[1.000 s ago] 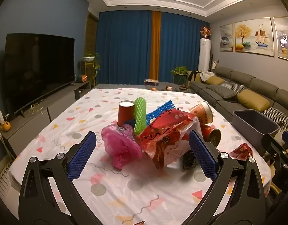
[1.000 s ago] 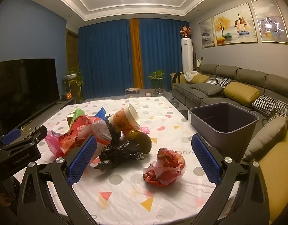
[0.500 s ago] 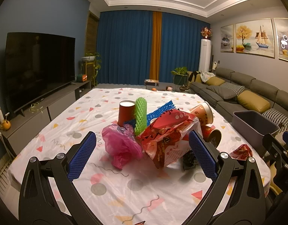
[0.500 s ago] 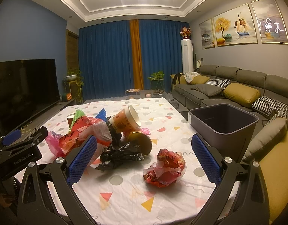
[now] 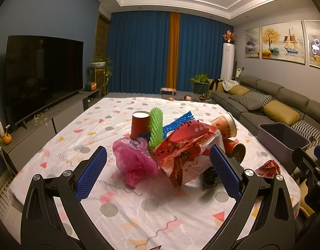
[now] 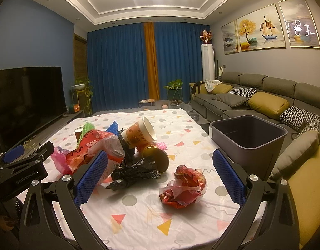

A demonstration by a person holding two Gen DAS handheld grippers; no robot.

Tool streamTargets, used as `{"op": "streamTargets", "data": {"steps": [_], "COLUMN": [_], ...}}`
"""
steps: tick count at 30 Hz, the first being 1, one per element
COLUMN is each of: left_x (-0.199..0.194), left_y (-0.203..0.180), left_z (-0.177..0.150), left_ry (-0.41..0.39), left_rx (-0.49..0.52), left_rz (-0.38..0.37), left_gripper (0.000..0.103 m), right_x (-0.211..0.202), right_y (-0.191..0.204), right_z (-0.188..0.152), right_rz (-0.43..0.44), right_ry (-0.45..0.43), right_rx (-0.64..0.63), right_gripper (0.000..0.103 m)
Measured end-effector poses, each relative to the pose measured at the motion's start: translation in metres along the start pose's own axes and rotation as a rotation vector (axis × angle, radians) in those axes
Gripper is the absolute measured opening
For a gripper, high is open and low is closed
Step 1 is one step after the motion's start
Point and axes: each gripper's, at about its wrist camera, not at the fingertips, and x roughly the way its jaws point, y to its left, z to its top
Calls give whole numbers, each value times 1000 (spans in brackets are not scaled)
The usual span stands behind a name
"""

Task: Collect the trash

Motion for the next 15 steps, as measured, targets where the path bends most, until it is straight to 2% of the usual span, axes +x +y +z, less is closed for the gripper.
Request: {"op": "streamTargets", "data": {"steps": [15], "left_x": [1], "left_y": [-1], "left_z": [0], "left_ry": [2], "left_rx": [-1], "left_rz": [-2], "left_gripper": [97], "right_x": [-3], "right_y": [0], "right_z": [5], "right_rz": [1], "right_ry": [-5], "right_rx": [-1], "right_gripper": [98]}}
